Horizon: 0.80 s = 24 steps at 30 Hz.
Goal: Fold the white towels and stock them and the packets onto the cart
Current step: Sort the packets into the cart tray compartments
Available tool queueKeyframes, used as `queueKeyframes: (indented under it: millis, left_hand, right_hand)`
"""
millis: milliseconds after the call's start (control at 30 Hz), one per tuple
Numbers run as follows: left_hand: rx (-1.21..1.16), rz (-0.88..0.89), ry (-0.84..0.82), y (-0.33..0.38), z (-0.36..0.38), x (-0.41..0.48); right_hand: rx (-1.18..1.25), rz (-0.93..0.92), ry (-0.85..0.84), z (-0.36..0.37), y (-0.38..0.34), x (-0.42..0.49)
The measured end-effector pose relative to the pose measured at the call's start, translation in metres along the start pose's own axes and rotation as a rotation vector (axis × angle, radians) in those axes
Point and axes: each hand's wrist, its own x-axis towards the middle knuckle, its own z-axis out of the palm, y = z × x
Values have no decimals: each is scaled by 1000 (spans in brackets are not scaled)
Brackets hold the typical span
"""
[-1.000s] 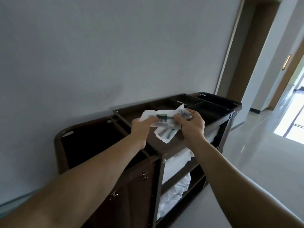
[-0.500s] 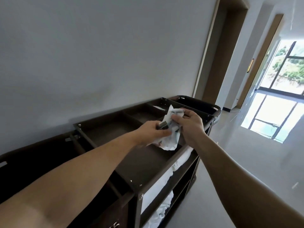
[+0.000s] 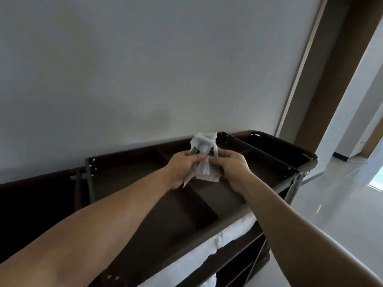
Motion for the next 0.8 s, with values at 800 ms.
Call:
queueKeyframes:
  millis: [800]
  left_hand:
    - [405,-61,672,3,-86,129]
  right_hand:
    - [-421,102,-184,61,32,204]
